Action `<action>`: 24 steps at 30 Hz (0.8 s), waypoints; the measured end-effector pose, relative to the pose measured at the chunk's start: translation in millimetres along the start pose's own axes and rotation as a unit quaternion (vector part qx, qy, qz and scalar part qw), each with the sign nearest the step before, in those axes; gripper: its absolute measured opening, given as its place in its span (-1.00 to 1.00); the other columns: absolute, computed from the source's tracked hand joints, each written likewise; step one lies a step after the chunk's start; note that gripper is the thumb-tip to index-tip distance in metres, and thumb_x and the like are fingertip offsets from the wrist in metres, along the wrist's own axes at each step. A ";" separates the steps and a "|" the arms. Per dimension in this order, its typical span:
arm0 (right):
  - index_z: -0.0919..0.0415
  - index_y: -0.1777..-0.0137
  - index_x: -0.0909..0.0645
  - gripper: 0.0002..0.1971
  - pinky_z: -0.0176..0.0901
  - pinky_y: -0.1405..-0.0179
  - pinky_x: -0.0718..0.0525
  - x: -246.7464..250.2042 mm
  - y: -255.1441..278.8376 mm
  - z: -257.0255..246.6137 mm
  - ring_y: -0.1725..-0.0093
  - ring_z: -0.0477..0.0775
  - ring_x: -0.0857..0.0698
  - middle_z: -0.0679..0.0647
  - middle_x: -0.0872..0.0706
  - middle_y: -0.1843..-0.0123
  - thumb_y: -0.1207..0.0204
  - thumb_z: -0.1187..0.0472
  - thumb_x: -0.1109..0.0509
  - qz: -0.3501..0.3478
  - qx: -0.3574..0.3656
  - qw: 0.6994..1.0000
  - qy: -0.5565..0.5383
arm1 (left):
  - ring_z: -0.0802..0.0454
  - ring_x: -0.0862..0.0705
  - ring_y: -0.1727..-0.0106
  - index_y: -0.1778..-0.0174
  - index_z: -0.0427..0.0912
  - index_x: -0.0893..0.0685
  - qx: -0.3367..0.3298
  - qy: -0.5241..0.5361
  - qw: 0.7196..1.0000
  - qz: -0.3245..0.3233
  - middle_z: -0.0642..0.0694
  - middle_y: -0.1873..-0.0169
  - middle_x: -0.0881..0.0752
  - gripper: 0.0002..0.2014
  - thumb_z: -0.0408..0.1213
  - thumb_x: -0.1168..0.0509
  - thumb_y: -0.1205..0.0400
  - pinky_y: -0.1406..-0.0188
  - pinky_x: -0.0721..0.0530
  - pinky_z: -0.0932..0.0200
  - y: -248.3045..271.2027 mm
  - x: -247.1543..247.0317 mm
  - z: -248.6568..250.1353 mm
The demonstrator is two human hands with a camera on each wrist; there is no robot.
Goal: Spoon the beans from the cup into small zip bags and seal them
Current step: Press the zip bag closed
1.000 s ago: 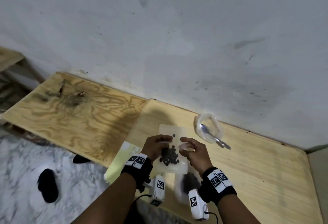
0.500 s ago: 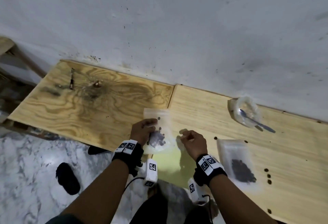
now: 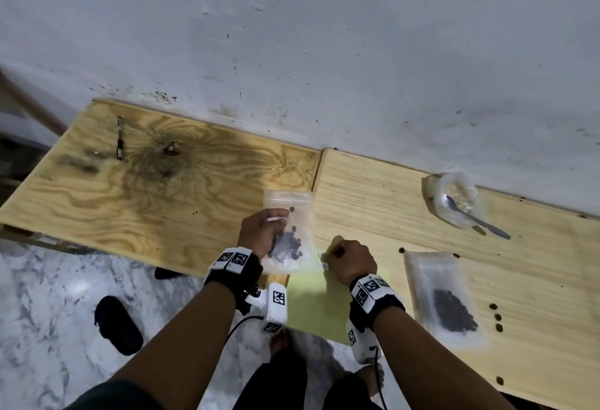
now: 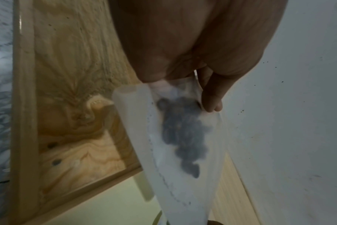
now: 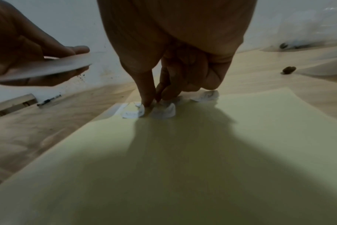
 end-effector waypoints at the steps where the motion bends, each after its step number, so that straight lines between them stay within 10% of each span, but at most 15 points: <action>1: 0.01 0.01 -0.74 -0.81 -0.20 0.24 -0.54 -1.2 -1.1 0.7 0.12 0.10 -0.72 0.02 -0.78 0.05 -0.53 -0.06 -0.43 -0.004 0.004 1.000 0.000 | 0.01 -0.40 0.68 0.22 -0.02 -0.82 0.000 0.002 1.000 0.002 -0.27 0.47 -0.60 -0.75 -0.50 -0.38 -0.53 0.73 -0.35 0.32 0.3 0.5 -0.2; 7: 0.16 0.22 -0.64 -0.85 -0.13 0.23 -0.61 5.8 0.6 3.3 0.19 0.13 -0.70 0.08 -0.74 0.23 -0.54 0.12 -0.43 0.008 0.040 0.993 -0.114 | -0.04 -0.39 0.58 0.13 -0.14 -0.83 -0.010 0.006 1.000 0.020 -0.19 0.54 -0.56 -0.86 -0.44 -0.39 -0.57 0.65 -0.34 0.30 5.8 4.4 1.9; 13: 0.21 0.15 -0.56 -0.75 -0.21 0.36 -0.65 44.9 24.9 -25.5 0.29 0.04 -0.71 0.21 -0.72 0.32 -0.36 0.45 -0.59 0.041 0.097 0.909 -0.403 | -0.04 -0.46 0.48 0.02 0.13 -0.73 -0.054 -0.053 0.996 -0.037 -0.25 0.36 -0.59 -0.63 -0.52 -0.34 -0.53 0.64 -0.41 0.27 22.1 -8.6 14.2; 16: 0.09 0.09 -0.56 -0.69 -0.18 0.32 -0.67 54.5 30.9 -49.9 0.33 -0.01 -0.73 0.15 -0.77 0.33 -0.35 0.31 -0.66 0.045 0.153 0.919 -0.361 | -0.07 -0.50 0.19 -0.10 0.11 -0.67 -0.067 -0.041 0.995 -0.064 -0.25 -0.02 -0.68 -0.51 -0.61 -0.30 -0.47 0.54 -0.46 0.25 33.3 -18.9 21.0; 24: -0.17 0.11 -0.41 -0.70 -0.17 0.39 -0.58 60.3 36.4 -74.6 0.48 -0.22 -0.63 -0.18 -0.78 0.29 -0.42 0.16 -0.50 0.100 0.186 0.970 -0.119 | -0.02 -0.54 0.44 -0.08 0.09 -0.72 -0.044 0.017 0.993 -0.106 -0.33 -0.14 -0.67 -0.47 -0.68 -0.27 -0.46 0.56 -0.46 0.25 46.2 -30.9 21.1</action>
Point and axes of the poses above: each hand's wrist, its own y-axis away from the middle knuckle, its own x-axis out of the back of the hand, z = x × y, the point moved 6 cm from there along -y, towards the middle knuckle
